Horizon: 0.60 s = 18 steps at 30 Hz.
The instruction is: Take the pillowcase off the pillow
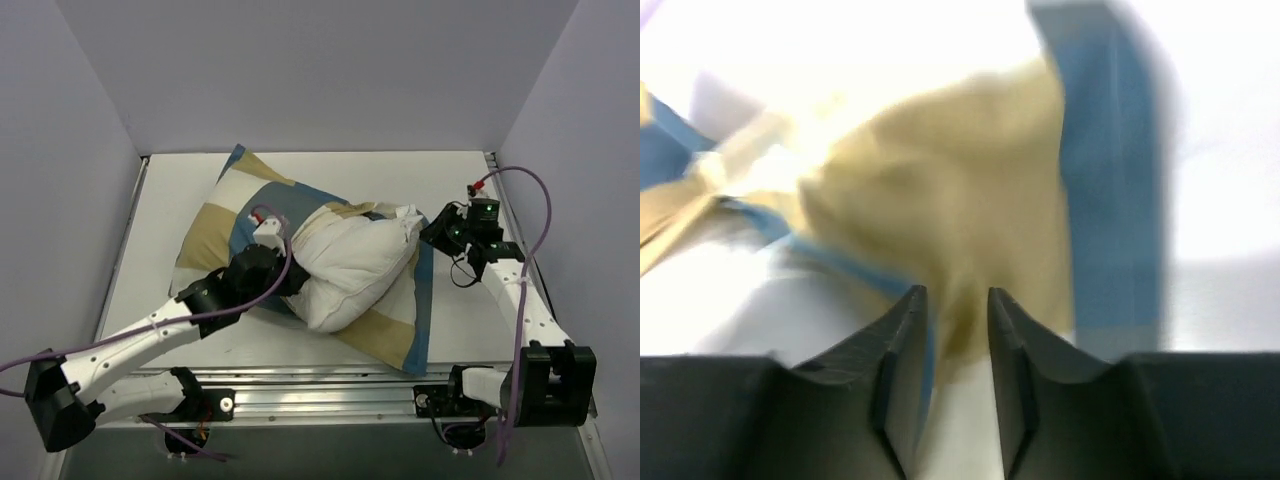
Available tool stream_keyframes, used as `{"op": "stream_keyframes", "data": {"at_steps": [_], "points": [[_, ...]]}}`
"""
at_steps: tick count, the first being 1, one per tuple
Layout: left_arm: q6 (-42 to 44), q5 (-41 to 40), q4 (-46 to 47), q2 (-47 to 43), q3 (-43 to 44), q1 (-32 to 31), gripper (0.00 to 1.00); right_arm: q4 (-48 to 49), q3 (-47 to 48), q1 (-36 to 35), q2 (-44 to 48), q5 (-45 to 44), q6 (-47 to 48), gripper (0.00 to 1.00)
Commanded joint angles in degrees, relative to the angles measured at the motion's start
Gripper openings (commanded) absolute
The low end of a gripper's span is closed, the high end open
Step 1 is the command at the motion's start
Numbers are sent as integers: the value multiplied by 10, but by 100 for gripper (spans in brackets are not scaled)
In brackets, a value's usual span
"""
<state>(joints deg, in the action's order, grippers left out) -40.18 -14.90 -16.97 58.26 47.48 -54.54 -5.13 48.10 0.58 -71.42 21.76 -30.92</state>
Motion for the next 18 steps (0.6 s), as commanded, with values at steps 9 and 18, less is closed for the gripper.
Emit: {"op": "stream_keyframes", "data": {"at_steps": [9, 18], "points": [[91, -5, -11, 129, 169, 71, 82, -18, 30, -92, 182, -174, 83, 75], [-32, -91, -125, -6, 60, 75, 97, -2, 23, -312, 161, -202, 125, 96]]}}
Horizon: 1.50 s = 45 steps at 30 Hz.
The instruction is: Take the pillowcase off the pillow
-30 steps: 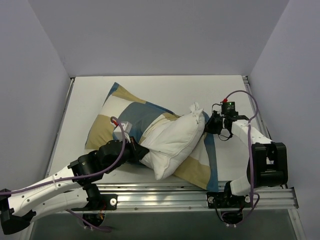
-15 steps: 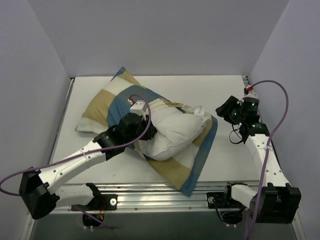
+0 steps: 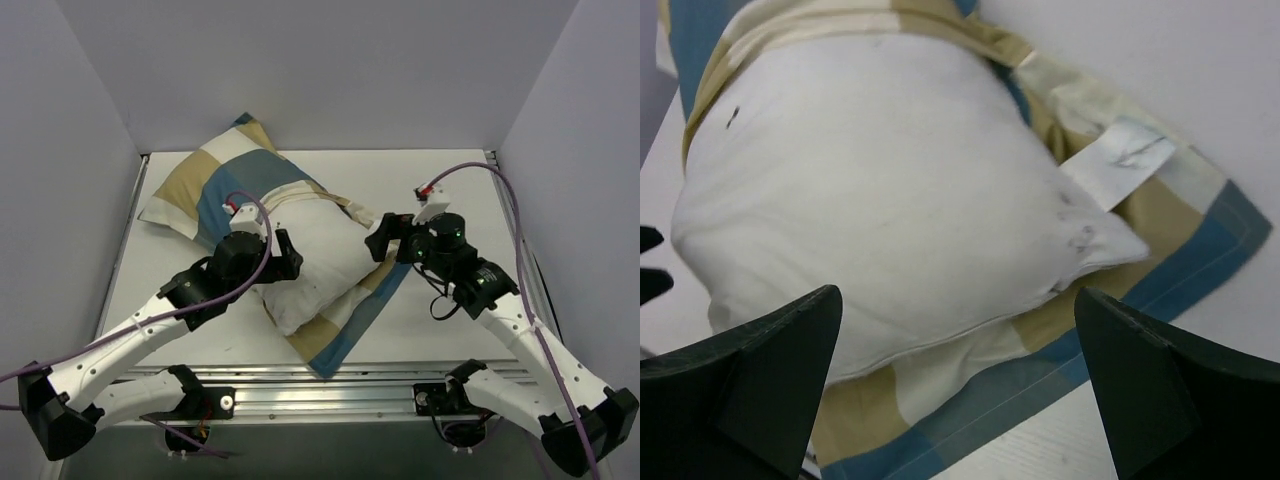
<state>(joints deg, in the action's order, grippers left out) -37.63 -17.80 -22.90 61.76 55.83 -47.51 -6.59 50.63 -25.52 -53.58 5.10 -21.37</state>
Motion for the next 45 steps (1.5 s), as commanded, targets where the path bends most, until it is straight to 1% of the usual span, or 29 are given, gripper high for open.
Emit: {"op": "stream_keyframes", "data": {"at_steps": [1, 2, 4, 5, 6, 7, 9, 10, 11, 12, 14, 15, 16, 17, 18, 20, 24, 27, 28, 30, 31, 34, 36, 37, 40, 41, 45], "points": [[-66, -72, -99, -50, -37, 11, 97, 15, -1, -75, -26, -58, 33, 97], [-74, -79, -113, -64, -43, 15, 97, 19, 7, -127, -46, -82, 36, 98], [-89, -83, -144, -76, -60, 41, 97, 23, 17, -176, -80, -119, 41, 100], [-90, -77, -149, -87, -66, 52, 97, 25, 24, -201, -95, -154, 48, 100], [-92, -69, -152, -92, -72, 64, 97, 26, 41, -242, -107, -168, 50, 100], [-92, -52, -152, -97, -78, 93, 97, 28, 52, -259, -135, -181, 54, 100], [-89, -31, -146, -108, -96, 122, 97, 37, 73, -301, -165, -204, 69, 100], [-83, -21, -133, -109, -102, 137, 97, 40, 95, -310, -194, -209, 76, 100], [-80, 3, -125, -105, -113, 169, 97, 44, 106, -319, -211, -214, 83, 100], [-68, 15, -113, -102, -116, 184, 97, 49, 117, -334, -225, -221, 97, 100], [-54, 52, -66, -81, -125, 216, 98, 61, 141, -342, -267, -226, 108, 100], [-39, 65, -45, -70, -126, 218, 100, 61, 147, -343, -278, -224, 112, 100], [-32, 72, -10, -59, -126, 219, 100, 73, 152, -345, -296, -222, 113, 100], [-25, 92, 6, -32, -124, 219, 100, 86, 152, -345, -304, -219, 113, 99], [-16, 101, 22, -17, -122, 220, 95, 88, 151, -345, -310, -224, 110, 99], [-9, 116, 59, 28, -116, 219, 94, 87, 137, -344, -320, -239, 102, 97], [1, 167, 106, 87, -111, 215, 91, 62, 105, -342, -311, -270, 84, 96], [-9, 178, 147, 108, -125, 208, 89, 26, 74, -337, -283, -281, 66, 96], [-10, 191, 165, 111, -133, 196, 89, 15, 69, -336, -269, -282, 59, 96], [-13, 188, 174, 117, -137, 179, 89, -15, 56, -337, -255, -280, 45, 96], [-14, 183, 175, 118, -137, 161, 89, -21, 53, -337, -242, -277, 42, 96], [-19, 154, 153, 109, -143, 146, 89, -27, 44, -343, -218, -253, 40, 96], [-30, 142, 146, 83, -164, 145, 89, -28, 46, -347, -211, -239, 46, 98], [-32, 139, 140, 55, -173, 145, 89, -28, 51, -347, -211, -237, 49, 99], [-44, 131, 123, 10, -204, 145, 88, -29, 68, -350, -226, -241, 67, 100], [-45, 127, 117, -16, -209, 146, 88, -31, 75, -350, -233, -245, 71, 100], [-45, 126, 74, -63, -216, 150, 88, -40, 125, -357, -275, -271, 92, 100]]}}
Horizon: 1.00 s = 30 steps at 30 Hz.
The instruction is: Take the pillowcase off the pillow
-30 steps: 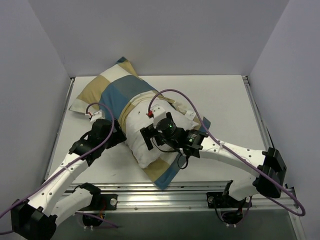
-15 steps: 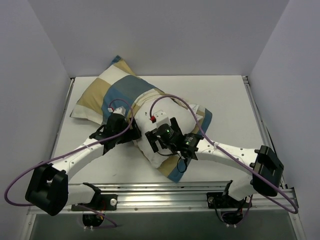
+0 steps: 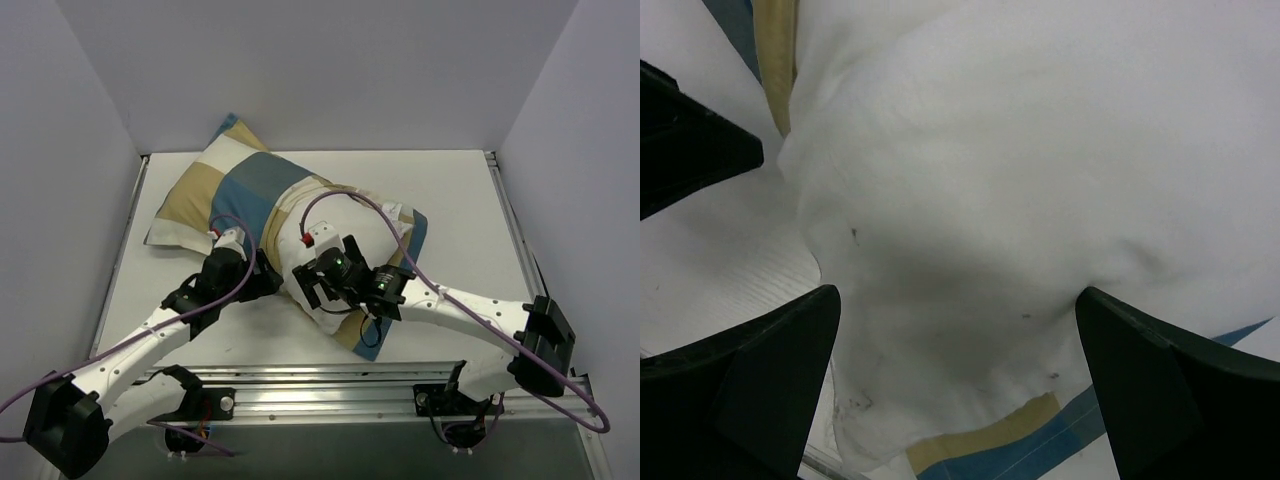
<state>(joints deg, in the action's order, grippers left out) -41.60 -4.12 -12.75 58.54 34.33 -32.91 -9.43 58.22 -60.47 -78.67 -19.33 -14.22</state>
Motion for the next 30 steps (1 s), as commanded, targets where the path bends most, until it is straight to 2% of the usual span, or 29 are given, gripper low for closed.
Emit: {"op": "stream_keyframes", "data": {"at_steps": [1, 7, 15, 17, 19, 20, 22, 23, 24, 30], "points": [[-4, -9, -32, -37, -2, 4, 88, -15, 59, -11, -40, -39, 29, 100], [-1, -7, -33, -41, -7, 6, 88, 12, 109, -13, -80, -87, 48, 100], [0, 5, 2, -13, -8, 6, 88, 65, 77, 10, -177, -87, 61, 99], [3, 8, 6, -12, -9, 6, 88, 88, 50, 19, -189, -76, 53, 91], [6, 12, 15, -11, -13, 6, 88, 106, 31, 29, -201, -61, 43, 77], [8, 16, 19, -10, -15, 6, 88, 108, 25, 30, -203, -55, 40, 51], [10, 17, 30, -3, -18, 6, 88, 119, 16, 32, -194, -29, 35, 26], [10, 17, 34, 2, -19, 6, 88, 121, 10, 32, -189, -23, 32, 7], [12, 15, 41, 6, -19, 6, 87, 123, 8, 32, -183, -17, 28, 0], [16, 5, 87, 59, -1, 5, 84, 126, 8, 34, -142, 6, 17, 0]]}}
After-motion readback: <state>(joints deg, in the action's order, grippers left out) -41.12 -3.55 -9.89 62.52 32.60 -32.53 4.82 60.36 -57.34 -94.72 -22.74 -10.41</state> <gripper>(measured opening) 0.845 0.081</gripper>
